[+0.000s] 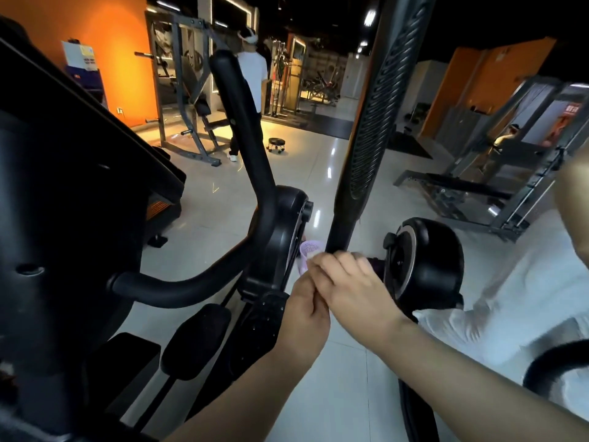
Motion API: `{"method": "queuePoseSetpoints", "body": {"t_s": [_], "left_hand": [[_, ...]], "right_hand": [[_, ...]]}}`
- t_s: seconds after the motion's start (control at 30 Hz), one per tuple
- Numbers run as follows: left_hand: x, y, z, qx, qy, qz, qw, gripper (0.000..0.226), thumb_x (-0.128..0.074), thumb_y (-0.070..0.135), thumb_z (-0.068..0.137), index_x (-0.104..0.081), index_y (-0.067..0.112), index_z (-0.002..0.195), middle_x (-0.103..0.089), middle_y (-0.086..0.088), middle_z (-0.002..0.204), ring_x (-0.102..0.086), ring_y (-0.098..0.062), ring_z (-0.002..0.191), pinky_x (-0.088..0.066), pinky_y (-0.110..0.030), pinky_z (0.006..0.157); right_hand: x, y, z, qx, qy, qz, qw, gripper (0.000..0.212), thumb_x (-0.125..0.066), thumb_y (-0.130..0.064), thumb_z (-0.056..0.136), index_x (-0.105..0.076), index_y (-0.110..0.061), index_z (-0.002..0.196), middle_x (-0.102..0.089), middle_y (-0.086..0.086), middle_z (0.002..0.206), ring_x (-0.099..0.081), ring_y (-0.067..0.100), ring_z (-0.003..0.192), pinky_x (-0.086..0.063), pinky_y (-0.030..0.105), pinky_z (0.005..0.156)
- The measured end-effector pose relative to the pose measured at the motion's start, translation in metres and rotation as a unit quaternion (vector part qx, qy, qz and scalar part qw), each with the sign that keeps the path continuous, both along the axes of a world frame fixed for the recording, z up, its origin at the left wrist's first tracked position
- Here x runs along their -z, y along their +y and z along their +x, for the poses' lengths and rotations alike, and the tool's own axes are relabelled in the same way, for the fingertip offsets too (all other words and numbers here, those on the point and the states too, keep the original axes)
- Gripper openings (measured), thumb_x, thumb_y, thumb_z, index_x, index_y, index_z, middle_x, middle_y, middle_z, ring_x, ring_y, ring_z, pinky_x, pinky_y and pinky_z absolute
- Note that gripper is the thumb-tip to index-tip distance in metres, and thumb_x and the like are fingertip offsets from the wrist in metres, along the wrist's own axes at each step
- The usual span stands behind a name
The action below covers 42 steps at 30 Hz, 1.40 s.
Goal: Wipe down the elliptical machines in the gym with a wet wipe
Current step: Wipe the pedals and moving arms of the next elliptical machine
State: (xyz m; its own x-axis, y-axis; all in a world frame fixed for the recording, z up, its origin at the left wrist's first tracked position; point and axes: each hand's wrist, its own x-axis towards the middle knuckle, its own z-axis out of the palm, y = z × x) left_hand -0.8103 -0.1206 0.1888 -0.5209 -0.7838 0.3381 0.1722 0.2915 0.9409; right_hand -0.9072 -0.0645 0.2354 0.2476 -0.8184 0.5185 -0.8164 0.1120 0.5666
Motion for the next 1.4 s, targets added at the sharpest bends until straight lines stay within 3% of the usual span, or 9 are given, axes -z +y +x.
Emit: {"method": "queuePoseSetpoints", "body": {"t_s": [0.07, 0.23, 0.4, 0.57, 0.7, 0.9, 0.97, 1.2, 1.4], "left_hand": [[-0.003, 0.001, 0.002, 0.017, 0.009, 0.022, 1.0, 0.034, -0.041, -0.002, 0.107, -0.063, 0.024, 0.108, -0.069, 0.009, 0.09, -0.063, 0.004, 0.087, -0.05, -0.015, 0.081], [-0.004, 0.001, 0.0, -0.018, -0.011, 0.011, 1.0, 0.039, -0.039, 0.01, 0.109, -0.054, 0.019, 0.144, -0.056, 0.027, 0.114, -0.055, 0.021, 0.103, -0.039, -0.002, 0.088], [-0.013, 0.005, 0.005, 0.005, 0.038, 0.058, 0.998, 0.032, -0.041, 0.007, 0.109, -0.063, 0.024, 0.125, -0.072, 0.009, 0.112, -0.066, 0.005, 0.107, -0.047, -0.009, 0.088], [-0.025, 0.009, 0.0, -0.023, 0.122, 0.135, 0.983, 0.039, -0.042, 0.014, 0.11, -0.055, 0.027, 0.144, -0.066, 0.015, 0.135, -0.056, 0.001, 0.129, -0.042, -0.025, 0.113], [-0.045, 0.016, -0.003, -0.012, 0.135, 0.122, 0.983, 0.047, -0.037, 0.012, 0.11, -0.047, 0.045, 0.143, -0.064, 0.03, 0.128, -0.054, 0.01, 0.125, -0.043, -0.014, 0.105], [-0.038, 0.016, -0.021, -0.021, 0.14, 0.105, 0.984, 0.045, -0.041, 0.047, 0.105, -0.045, 0.039, 0.149, -0.047, 0.011, 0.155, -0.041, -0.004, 0.144, -0.033, -0.041, 0.122], [-0.039, 0.01, -0.028, -0.038, 0.15, 0.093, 0.984, 0.061, -0.043, 0.059, 0.098, -0.046, 0.03, 0.15, -0.05, 0.006, 0.153, -0.044, -0.01, 0.143, -0.035, -0.046, 0.121], [-0.046, -0.01, -0.043, -0.036, 0.178, -0.029, 0.983, 0.044, -0.048, 0.023, 0.105, -0.046, 0.017, 0.149, -0.056, -0.01, 0.145, -0.051, -0.026, 0.138, -0.039, -0.051, 0.117], [0.022, 0.008, -0.03, -0.082, 0.022, 0.002, 0.996, 0.047, -0.03, 0.039, 0.106, -0.04, 0.032, 0.152, -0.045, 0.013, 0.154, -0.037, 0.005, 0.142, -0.035, -0.035, 0.12]], "right_hand": [[-0.013, 0.001, 0.002, -0.006, -0.005, -0.003, 1.0, 0.048, -0.04, -0.002, 0.085, -0.067, -0.006, 0.125, -0.064, 0.007, 0.123, -0.058, 0.028, 0.101, -0.033, 0.037, 0.095], [-0.049, 0.0, -0.006, -0.028, -0.11, -0.103, 0.988, 0.053, -0.065, -0.002, 0.079, -0.064, -0.006, 0.132, -0.064, 0.01, 0.124, -0.045, 0.027, 0.109, -0.03, 0.034, 0.09], [-0.004, 0.011, -0.011, -0.03, -0.073, 0.02, 0.997, 0.06, -0.081, -0.002, 0.074, -0.064, -0.004, 0.132, -0.066, 0.011, 0.117, -0.058, 0.03, 0.099, -0.04, 0.036, 0.091], [-0.033, 0.004, -0.008, -0.056, -0.161, -0.071, 0.983, 0.042, -0.049, -0.011, 0.093, -0.065, -0.006, 0.131, -0.065, 0.011, 0.119, -0.051, 0.028, 0.106, -0.034, 0.032, 0.097], [-0.028, 0.004, -0.005, -0.06, -0.222, -0.018, 0.973, 0.041, -0.05, -0.011, 0.09, -0.065, -0.008, 0.128, -0.062, 0.006, 0.124, -0.056, 0.026, 0.11, -0.046, 0.036, 0.1], [-0.041, 0.014, -0.006, -0.122, -0.372, -0.041, 0.919, 0.031, -0.06, -0.011, 0.094, -0.064, -0.008, 0.125, -0.056, 0.0, 0.131, -0.059, 0.017, 0.116, -0.053, 0.033, 0.095], [-0.049, 0.017, -0.007, -0.146, -0.357, -0.066, 0.92, 0.034, -0.049, -0.009, 0.095, -0.062, -0.004, 0.126, -0.056, 0.005, 0.133, -0.061, 0.019, 0.116, -0.054, 0.034, 0.094], [-0.057, 0.006, -0.014, -0.134, -0.185, -0.054, 0.972, 0.036, -0.061, -0.002, 0.097, -0.063, -0.004, 0.133, -0.058, 0.007, 0.142, -0.053, 0.026, 0.13, -0.035, 0.033, 0.116], [-0.049, 0.01, -0.022, -0.094, -0.075, -0.006, 0.993, 0.046, -0.043, 0.001, 0.1, -0.049, 0.0, 0.146, -0.04, 0.005, 0.159, -0.032, 0.021, 0.15, -0.011, 0.04, 0.128]]}}
